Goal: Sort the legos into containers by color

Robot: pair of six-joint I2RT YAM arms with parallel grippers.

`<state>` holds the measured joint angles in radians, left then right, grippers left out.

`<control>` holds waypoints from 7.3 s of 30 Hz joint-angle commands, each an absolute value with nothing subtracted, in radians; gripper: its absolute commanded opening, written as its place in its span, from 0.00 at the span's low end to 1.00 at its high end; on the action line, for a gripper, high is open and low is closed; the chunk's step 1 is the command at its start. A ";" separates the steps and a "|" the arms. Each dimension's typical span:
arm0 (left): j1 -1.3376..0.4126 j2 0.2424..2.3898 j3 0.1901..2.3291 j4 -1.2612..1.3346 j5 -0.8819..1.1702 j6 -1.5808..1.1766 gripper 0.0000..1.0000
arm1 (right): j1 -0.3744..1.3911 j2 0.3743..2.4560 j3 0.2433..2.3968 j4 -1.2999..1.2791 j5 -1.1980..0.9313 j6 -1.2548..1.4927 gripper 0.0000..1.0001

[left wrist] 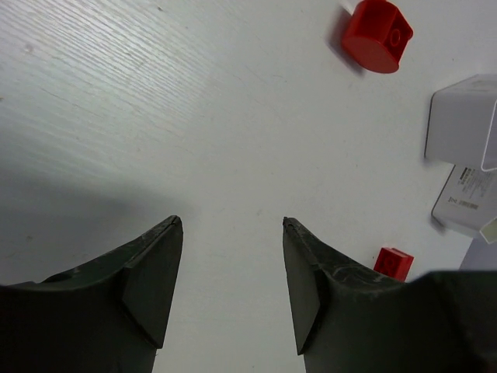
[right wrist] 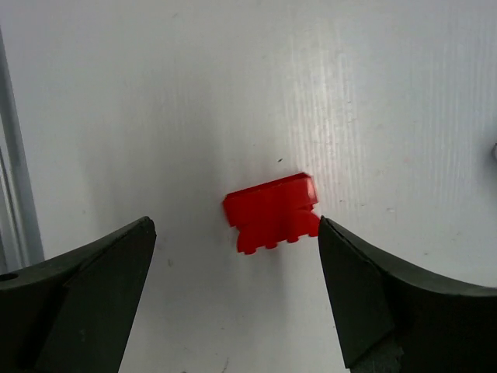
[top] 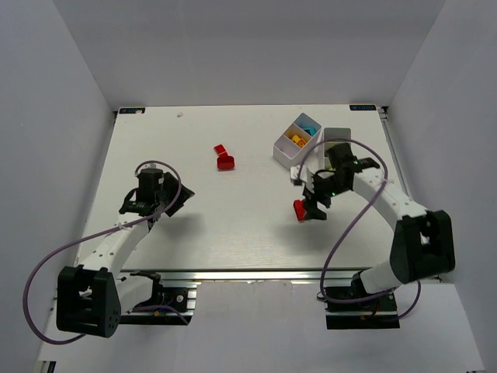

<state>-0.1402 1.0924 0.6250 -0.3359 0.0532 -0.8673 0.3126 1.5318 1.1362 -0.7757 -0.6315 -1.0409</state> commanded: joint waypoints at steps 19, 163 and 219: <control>-0.138 1.115 0.583 -0.244 0.190 -0.859 0.65 | 0.183 1.615 1.057 -0.758 -0.727 -1.664 0.89; -0.416 1.420 0.741 0.265 0.630 -0.971 0.10 | 0.546 1.566 1.005 -0.310 -0.554 -1.028 0.26; -0.337 1.358 0.657 0.230 0.609 -0.959 0.11 | 0.279 2.014 1.649 -0.571 -0.572 -1.930 0.89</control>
